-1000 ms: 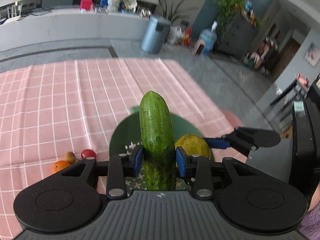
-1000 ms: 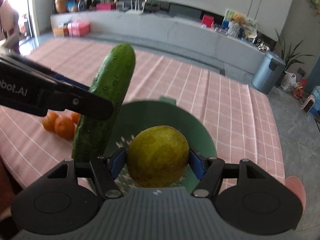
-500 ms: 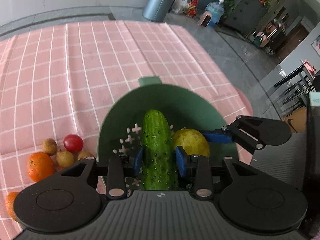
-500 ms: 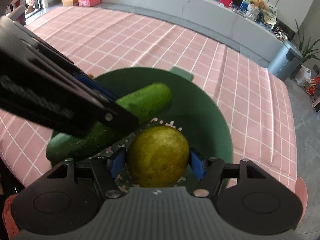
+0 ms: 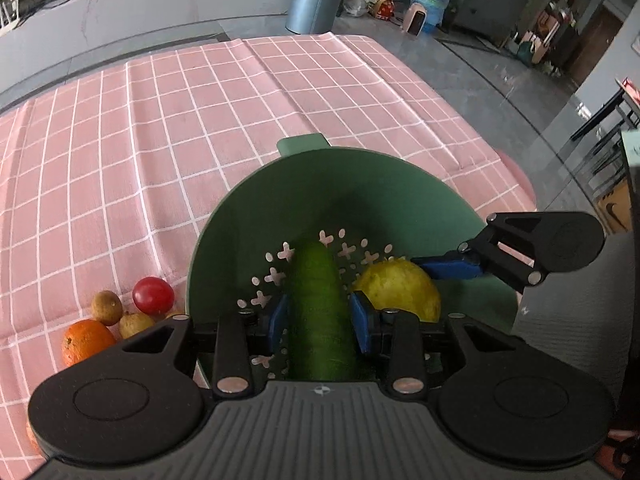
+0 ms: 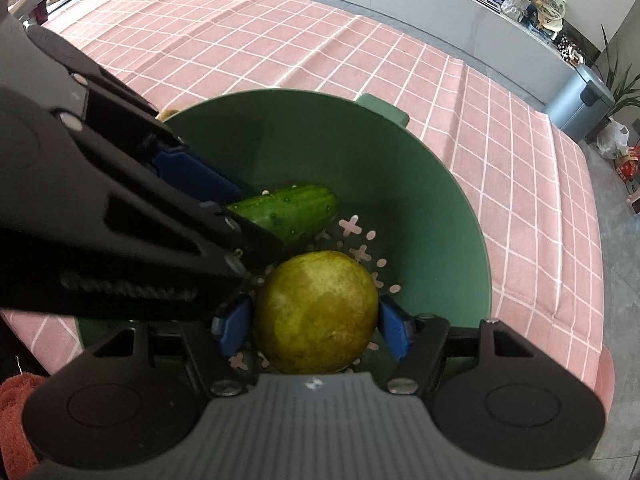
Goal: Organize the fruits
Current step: 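Open both tools to drop the cucumber and pear into the colander, then grasp an orange with the left tool while the right tool grasps another orange, then carry both oranges over the colander and release them inside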
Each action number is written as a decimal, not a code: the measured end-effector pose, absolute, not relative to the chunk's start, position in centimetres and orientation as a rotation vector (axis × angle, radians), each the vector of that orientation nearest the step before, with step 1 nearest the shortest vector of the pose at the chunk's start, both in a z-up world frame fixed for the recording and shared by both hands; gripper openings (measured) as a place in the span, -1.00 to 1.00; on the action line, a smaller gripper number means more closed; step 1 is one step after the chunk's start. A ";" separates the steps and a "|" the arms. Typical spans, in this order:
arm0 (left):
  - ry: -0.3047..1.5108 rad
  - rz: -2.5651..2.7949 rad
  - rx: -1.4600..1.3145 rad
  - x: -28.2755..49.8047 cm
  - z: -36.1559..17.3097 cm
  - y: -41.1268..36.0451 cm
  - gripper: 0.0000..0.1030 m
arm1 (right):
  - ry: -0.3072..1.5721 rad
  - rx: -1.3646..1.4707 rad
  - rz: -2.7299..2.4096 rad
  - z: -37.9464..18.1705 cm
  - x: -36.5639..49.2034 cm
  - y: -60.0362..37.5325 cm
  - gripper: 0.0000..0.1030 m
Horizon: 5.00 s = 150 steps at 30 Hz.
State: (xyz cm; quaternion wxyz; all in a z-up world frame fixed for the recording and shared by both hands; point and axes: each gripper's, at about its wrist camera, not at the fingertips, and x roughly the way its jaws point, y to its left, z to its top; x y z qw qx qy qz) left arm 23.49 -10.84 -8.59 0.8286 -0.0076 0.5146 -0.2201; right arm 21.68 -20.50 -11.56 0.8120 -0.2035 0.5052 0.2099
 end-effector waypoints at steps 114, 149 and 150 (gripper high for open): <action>0.888 -0.225 -0.332 13.6 -6.2 9.9 -0.05 | 0.627 -0.427 0.575 -8.5 12.4 -4.0 -0.21; 0.944 -0.477 -0.173 17.9 -4.3 -5.6 -0.05 | 0.756 -0.315 0.327 -5.1 14.0 -21.1 -0.22; 0.956 -0.478 -0.165 18.1 -4.6 -5.9 -0.05 | 0.761 -0.321 0.325 -5.3 14.2 -21.2 -0.22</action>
